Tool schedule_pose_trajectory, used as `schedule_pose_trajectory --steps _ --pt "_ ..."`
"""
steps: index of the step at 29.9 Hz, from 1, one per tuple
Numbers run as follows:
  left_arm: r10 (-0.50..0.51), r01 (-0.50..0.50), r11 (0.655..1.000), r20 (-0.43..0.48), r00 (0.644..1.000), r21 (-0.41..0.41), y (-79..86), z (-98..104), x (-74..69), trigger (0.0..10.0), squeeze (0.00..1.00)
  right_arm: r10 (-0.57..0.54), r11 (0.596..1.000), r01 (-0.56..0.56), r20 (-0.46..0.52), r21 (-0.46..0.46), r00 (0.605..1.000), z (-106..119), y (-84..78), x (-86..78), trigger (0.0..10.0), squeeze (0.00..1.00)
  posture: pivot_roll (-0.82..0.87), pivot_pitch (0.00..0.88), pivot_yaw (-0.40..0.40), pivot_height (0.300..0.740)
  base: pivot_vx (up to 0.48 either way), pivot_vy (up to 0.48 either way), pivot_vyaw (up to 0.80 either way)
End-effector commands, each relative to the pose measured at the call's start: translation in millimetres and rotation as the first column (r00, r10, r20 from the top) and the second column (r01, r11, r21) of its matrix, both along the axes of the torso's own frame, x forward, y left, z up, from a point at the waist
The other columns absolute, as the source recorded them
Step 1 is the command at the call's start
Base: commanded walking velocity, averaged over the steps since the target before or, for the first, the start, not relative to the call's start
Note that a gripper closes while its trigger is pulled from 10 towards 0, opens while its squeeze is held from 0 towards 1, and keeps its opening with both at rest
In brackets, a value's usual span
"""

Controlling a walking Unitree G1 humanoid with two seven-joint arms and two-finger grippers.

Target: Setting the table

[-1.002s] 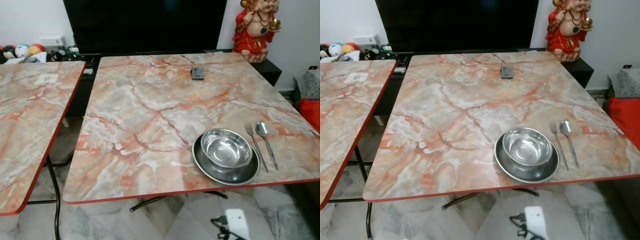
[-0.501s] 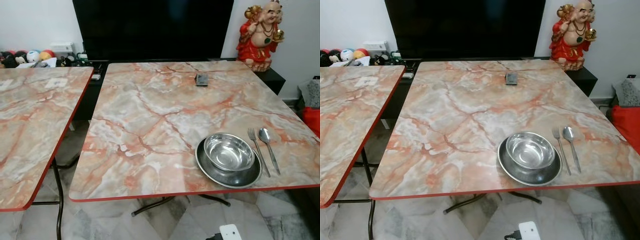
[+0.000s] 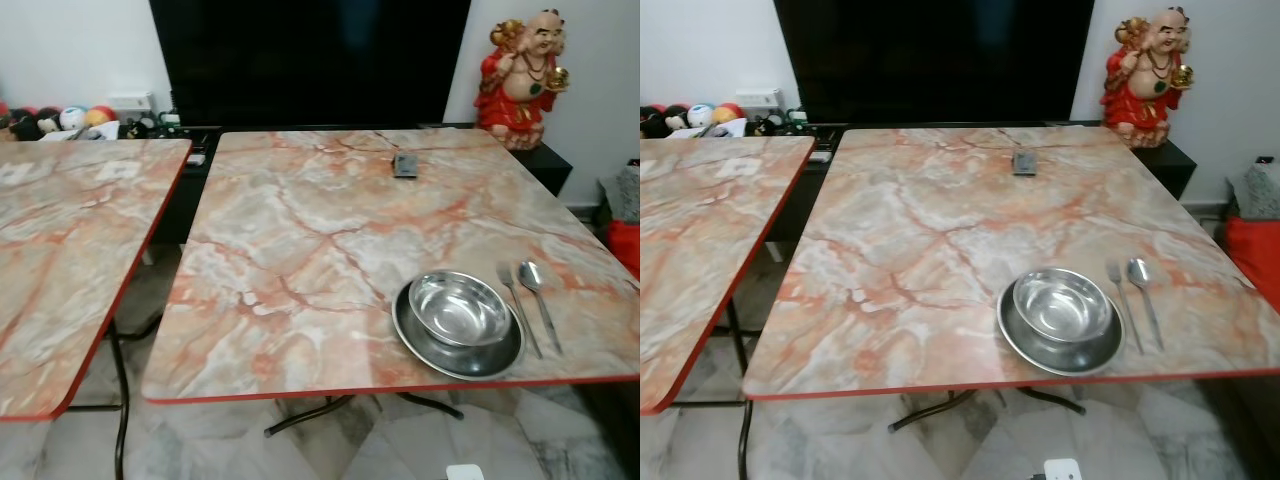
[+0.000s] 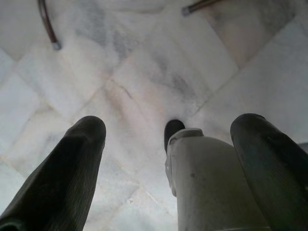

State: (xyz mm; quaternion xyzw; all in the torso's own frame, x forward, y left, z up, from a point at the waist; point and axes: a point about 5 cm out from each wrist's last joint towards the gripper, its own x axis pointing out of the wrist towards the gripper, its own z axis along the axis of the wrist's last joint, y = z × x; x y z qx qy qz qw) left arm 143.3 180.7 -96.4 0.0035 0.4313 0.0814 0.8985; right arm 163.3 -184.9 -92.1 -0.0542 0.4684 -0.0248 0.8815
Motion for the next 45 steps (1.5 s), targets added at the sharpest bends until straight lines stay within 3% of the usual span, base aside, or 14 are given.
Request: schedule_pose_trajectory --steps 1,13,18,21,32,33,35,37,43,44,45 --pt "-0.055 0.055 0.998 0.026 0.998 0.003 -2.4 0 -3.8 10.0 0.00 -0.028 1.000 0.028 0.002 0.007 1.000 -1 1.3 -0.7 10.0 0.00 0.00 0.000 -0.016 0.740 0.000 0.000 0.00" --pt "-0.100 0.099 0.995 0.046 0.994 0.016 -1.9 2 -0.1 10.0 0.00 -0.069 0.998 0.069 0.012 0.007 0.998 0 1.8 -0.4 10.0 0.00 0.00 0.012 -0.011 0.740 0.000 0.000 0.00" --pt "-0.059 0.059 0.998 0.115 0.992 0.002 -2.5 6 4.4 10.0 0.00 -0.079 0.997 0.079 0.014 -0.003 0.997 0 -0.3 1.1 10.0 0.00 0.00 0.048 -0.024 0.740 0.000 0.000 0.00" --pt "-0.100 0.100 0.995 0.137 0.986 0.008 -4.0 8 7.0 10.0 0.00 -0.082 0.997 0.082 0.012 -0.007 0.997 0 -0.8 1.2 10.0 0.00 0.01 0.055 -0.026 0.740 0.000 0.000 0.00" --pt "-0.056 0.055 0.998 0.120 0.991 0.007 -2.5 7 4.6 10.0 0.00 -0.081 0.997 0.081 0.018 -0.014 0.997 1 -1.3 2.4 10.0 0.00 0.01 0.090 -0.029 0.740 0.000 0.000 0.00" --pt "-0.050 0.048 0.999 0.160 0.986 0.014 1.7 11 10.8 10.0 0.00 -0.080 0.997 0.081 0.018 -0.016 0.997 1 -1.6 2.5 10.0 0.00 0.01 0.090 -0.029 0.740 0.000 0.000 0.00" --pt "-0.053 0.039 0.998 0.321 0.946 0.050 25.6 34 42.7 10.0 0.00 -0.080 0.997 0.080 0.019 -0.018 0.997 1 -1.8 2.8 10.0 0.00 0.01 0.092 -0.031 0.740 0.000 0.000 0.00" --pt "-0.057 0.035 0.997 0.379 0.923 0.064 37.3 45 55.0 10.0 0.00 -0.077 0.997 0.078 0.018 -0.020 0.997 1 -2.0 3.0 10.0 0.00 0.02 0.093 -0.031 0.740 0.000 0.000 0.00" --pt "-0.074 0.055 0.996 0.312 0.947 0.070 37.8 39 50.5 10.0 0.00 -0.073 0.997 0.074 0.018 -0.021 0.997 2 -1.7 3.7 10.0 0.00 0.02 0.095 -0.028 0.740 0.000 0.000 0.00" --pt "0.005 -0.021 0.998 0.250 0.968 0.061 48.0 31 37.5 10.0 0.00 -0.072 0.997 0.072 0.018 -0.022 0.997 2 -1.3 4.0 10.0 0.00 0.02 0.095 -0.028 0.740 0.000 0.000 0.00" --pt "0.005 -0.021 0.998 0.250 0.968 0.061 48.0 31 37.5 10.0 0.00 -0.072 0.997 0.072 0.018 -0.022 0.997 2 -1.3 4.0 10.0 0.00 0.02 0.095 -0.028 0.740 0.000 0.000 0.00"
